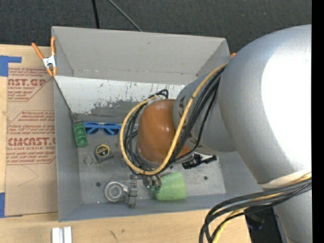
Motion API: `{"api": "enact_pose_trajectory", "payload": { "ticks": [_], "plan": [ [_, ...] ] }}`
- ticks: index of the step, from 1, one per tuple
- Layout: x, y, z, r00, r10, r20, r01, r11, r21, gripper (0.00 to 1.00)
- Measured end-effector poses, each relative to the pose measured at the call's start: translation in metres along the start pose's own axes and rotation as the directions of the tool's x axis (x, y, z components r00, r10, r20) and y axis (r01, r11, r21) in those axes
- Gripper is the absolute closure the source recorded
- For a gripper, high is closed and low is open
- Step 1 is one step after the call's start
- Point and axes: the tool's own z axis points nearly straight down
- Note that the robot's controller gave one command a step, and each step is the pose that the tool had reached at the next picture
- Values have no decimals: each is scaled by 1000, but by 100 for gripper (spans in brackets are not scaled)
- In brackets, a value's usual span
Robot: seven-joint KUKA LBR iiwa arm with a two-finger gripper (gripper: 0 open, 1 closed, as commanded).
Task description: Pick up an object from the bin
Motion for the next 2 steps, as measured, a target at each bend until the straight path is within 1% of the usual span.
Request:
{"api": "enact_pose_trajectory", "payload": {
  "ticks": [1, 2],
  "plan": [
    [0, 31, -3, 830, -558, 9, 558, 830, 1, 0],
    [-1, 29, -4, 832, -554, 9, 554, 832, 3, 100]
  ]
}}
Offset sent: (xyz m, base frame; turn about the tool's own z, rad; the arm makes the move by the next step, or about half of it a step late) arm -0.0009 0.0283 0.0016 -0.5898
